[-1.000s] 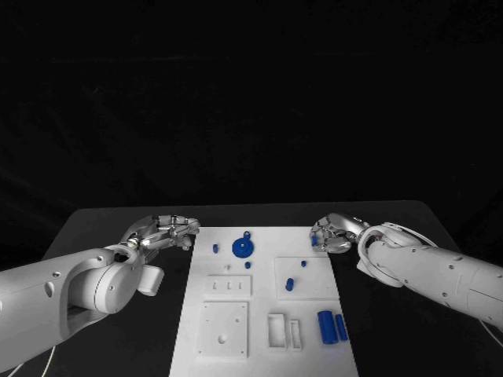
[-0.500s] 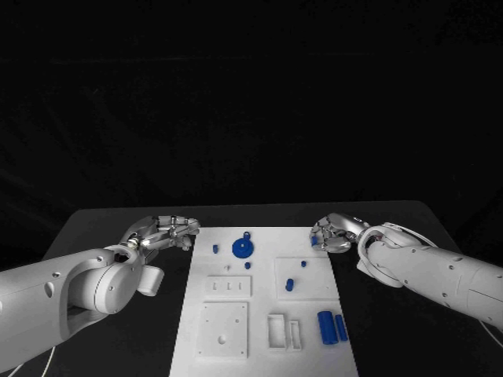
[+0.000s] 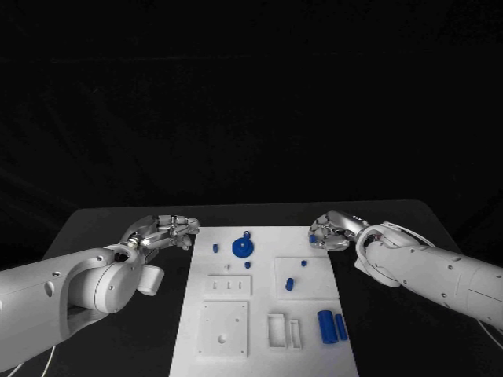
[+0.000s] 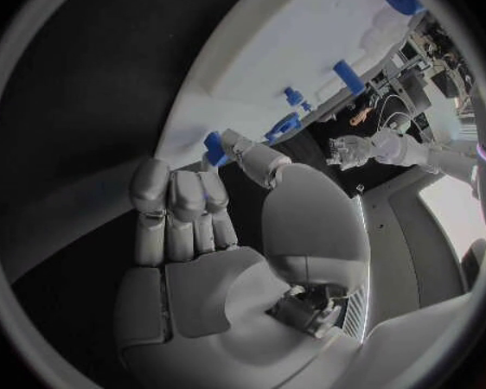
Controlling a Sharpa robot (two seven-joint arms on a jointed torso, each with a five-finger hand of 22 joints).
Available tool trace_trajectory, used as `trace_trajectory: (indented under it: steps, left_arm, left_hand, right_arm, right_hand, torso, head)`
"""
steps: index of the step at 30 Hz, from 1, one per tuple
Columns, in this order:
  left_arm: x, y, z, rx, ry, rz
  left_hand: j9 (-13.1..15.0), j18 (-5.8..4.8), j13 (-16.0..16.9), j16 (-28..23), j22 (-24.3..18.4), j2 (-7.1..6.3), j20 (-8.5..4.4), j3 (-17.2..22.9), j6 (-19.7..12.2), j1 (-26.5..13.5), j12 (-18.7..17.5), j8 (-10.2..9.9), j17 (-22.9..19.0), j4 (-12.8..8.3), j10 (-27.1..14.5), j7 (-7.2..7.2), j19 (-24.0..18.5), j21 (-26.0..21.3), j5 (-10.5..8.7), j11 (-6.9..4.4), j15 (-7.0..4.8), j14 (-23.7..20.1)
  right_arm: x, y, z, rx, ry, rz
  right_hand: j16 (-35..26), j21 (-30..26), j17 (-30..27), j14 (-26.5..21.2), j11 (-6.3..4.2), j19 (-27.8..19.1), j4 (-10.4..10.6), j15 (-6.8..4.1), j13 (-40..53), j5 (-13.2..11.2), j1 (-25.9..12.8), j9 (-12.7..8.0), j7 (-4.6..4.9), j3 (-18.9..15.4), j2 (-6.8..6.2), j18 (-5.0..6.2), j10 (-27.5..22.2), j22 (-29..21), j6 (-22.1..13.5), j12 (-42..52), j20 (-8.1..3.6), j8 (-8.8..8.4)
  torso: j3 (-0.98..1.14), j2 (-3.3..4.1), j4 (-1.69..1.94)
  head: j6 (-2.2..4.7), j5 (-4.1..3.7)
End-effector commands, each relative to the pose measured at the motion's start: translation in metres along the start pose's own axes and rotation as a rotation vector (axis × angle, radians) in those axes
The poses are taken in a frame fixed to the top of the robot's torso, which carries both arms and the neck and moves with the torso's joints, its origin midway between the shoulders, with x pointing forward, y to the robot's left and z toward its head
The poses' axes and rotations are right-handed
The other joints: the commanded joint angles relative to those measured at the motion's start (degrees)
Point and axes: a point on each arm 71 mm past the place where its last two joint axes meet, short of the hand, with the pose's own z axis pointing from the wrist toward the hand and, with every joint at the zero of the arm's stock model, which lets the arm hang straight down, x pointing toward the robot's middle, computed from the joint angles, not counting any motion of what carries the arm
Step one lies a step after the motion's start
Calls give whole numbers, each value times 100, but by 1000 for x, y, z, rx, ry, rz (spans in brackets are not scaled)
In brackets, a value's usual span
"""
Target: Assemble the parts on the task board
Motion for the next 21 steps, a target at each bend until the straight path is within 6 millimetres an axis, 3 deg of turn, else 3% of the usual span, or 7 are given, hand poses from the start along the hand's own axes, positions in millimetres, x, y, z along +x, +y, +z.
trace_trajectory:
  steps: [1, 8, 11, 14, 18, 21]
  left_arm:
    - [2, -1, 0, 7, 18, -5]
    - [3, 0, 0, -1, 30, 18]
    - [4, 1, 0, -28, 59, 48]
    - [5, 3, 0, -61, 67, 78]
    - [8, 8, 1, -127, 93, 127]
    - [11, 10, 2, -172, 118, 157]
  left_hand:
    - [9, 64, 8, 21, 22, 11, -51, -9, 49, 62, -40, -33, -8, 35, 27, 0, 7, 21, -22, 6, 4, -32]
    - [27, 63, 40, 31, 18, 24, -52, -48, 118, 37, -37, -8, -14, 112, 84, -42, 5, 34, -27, -15, 1, -27]
    - [54, 70, 105, 53, 19, 24, -66, -97, 234, 4, 40, 39, -17, 207, 268, -94, 22, 60, -27, -99, -15, -2]
    - [82, 80, 173, 105, 20, -6, -92, -182, 396, -115, 114, 96, -7, 415, 440, -159, 66, 103, -53, -180, -47, 64]
    - [91, 89, 291, 255, 32, -54, -169, -334, 541, -119, 209, 101, 54, 772, 673, -215, 152, 206, -102, -294, -132, 176]
    - [94, 88, 408, 479, 52, -70, -242, -459, 612, -183, 371, 93, 161, 884, 885, -249, 253, 314, -140, -393, -237, 318]
  right_arm:
    - [-1, 2, 0, 4, -28, -12]
    - [-1, 14, -3, 7, -35, -26]
    - [-8, 30, -1, -7, -34, -59]
    - [-14, 47, 1, -23, -30, -89]
    - [-16, 74, 3, -48, -28, -144]
    - [-17, 94, 4, -61, -36, -171]
  right_hand:
    - [-34, 27, 7, 3, -12, 10, -20, -36, 17, -31, 0, 97, 137, 23, 74, 652, 47, 95, 289, 44, -9, 49]
    - [-35, 35, 14, 7, -32, 22, -72, -55, 64, -22, -13, 123, 117, 22, 77, 652, 120, 92, 325, 107, -21, 72]
    - [-36, 35, 16, 8, -37, 25, -93, -60, 66, -22, -11, 129, 113, 25, 82, 652, 123, 90, 330, 109, -27, 74]
    - [-39, 33, 18, 9, -42, 29, -134, -66, 66, -17, -4, 138, 108, 33, 83, 652, 122, 87, 334, 108, -37, 77]
    - [-42, 31, 19, 9, -46, 32, -164, -70, 70, -19, -2, 146, 104, 40, 83, 652, 126, 83, 344, 110, -43, 82]
    - [-45, 29, 19, 10, -49, 36, -187, -72, 71, -16, -1, 153, 101, 48, 76, 652, 127, 80, 352, 110, -47, 86]
  torso:
    - [-1, -1, -1]
    - [-5, -8, -12]
    - [-3, -14, -16]
    - [1, -22, -11]
    - [7, -73, -34]
    - [9, -107, -48]
  head:
    - [-1, 0]
    - [5, 9]
    - [22, 13]
    - [43, 5]
    - [40, 30]
    - [30, 50]
